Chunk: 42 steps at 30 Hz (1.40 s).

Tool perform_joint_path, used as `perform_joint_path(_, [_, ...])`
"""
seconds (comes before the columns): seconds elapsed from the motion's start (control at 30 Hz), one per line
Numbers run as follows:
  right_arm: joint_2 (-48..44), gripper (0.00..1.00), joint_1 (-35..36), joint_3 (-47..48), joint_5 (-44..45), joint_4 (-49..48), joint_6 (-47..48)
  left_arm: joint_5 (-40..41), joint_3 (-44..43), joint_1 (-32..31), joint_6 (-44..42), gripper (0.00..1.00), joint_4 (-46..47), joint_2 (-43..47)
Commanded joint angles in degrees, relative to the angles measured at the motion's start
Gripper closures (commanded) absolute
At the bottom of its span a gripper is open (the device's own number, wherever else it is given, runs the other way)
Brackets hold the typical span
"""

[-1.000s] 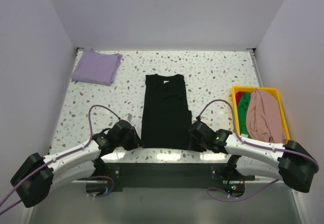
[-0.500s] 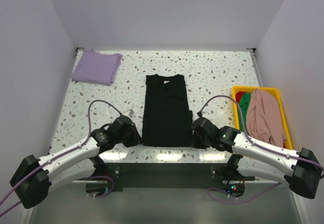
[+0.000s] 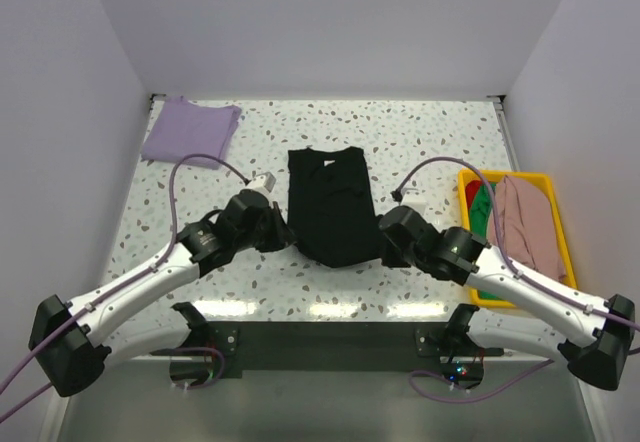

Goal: Fold and stack the t-shirts
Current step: Fold the tshirt

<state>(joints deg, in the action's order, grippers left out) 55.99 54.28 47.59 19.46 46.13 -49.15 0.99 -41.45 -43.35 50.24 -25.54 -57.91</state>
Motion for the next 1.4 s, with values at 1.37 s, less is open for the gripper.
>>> perform_joint_path(1.37, [29.2, 1.0, -26.3, 30.1, -10.3, -10.2, 23.0, -1.3, -23.7, 14.9, -11.6, 1.0, 17.1, -27.2])
